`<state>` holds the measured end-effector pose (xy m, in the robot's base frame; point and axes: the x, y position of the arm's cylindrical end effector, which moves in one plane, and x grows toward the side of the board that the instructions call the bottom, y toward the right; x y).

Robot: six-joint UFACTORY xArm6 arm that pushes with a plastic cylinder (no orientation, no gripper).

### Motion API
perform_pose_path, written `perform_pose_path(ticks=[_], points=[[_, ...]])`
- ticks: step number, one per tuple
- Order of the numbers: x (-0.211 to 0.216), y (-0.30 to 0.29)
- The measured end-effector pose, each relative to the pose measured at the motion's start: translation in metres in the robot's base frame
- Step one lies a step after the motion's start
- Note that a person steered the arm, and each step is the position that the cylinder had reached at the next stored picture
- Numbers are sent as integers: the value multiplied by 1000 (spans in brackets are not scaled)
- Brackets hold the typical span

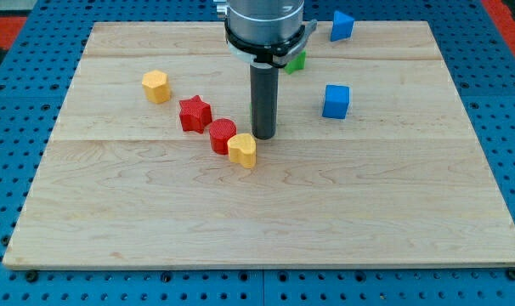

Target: Place the green circle vertical below the green star

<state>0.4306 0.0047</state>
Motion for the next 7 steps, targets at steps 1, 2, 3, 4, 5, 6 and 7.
perform_pose_path(ticks=[1, 2, 3, 4, 5, 6, 7], points=[[-3, -2], [-13, -34], [-36, -53], [-57, -45], [-63, -29], [-33, 19], [-19, 57]])
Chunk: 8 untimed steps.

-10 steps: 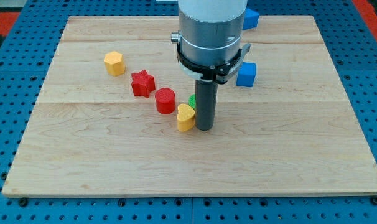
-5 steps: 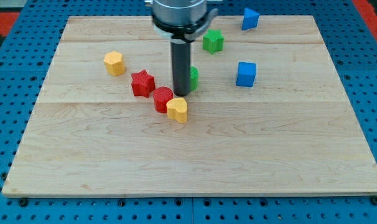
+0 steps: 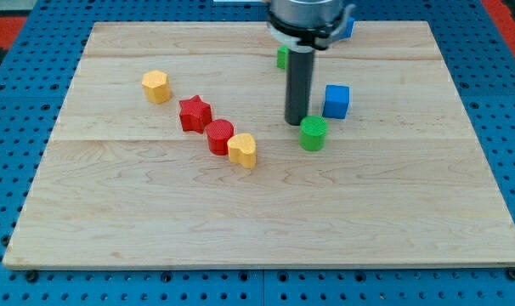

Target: Place the green circle vertical below the green star

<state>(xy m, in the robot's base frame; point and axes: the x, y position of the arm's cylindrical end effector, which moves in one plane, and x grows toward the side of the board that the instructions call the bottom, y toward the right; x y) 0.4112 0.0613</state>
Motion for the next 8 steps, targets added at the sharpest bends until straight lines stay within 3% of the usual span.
perform_pose_path(ticks=[3, 5, 6, 8], points=[[-26, 15], [7, 76], [52, 51], [42, 2]])
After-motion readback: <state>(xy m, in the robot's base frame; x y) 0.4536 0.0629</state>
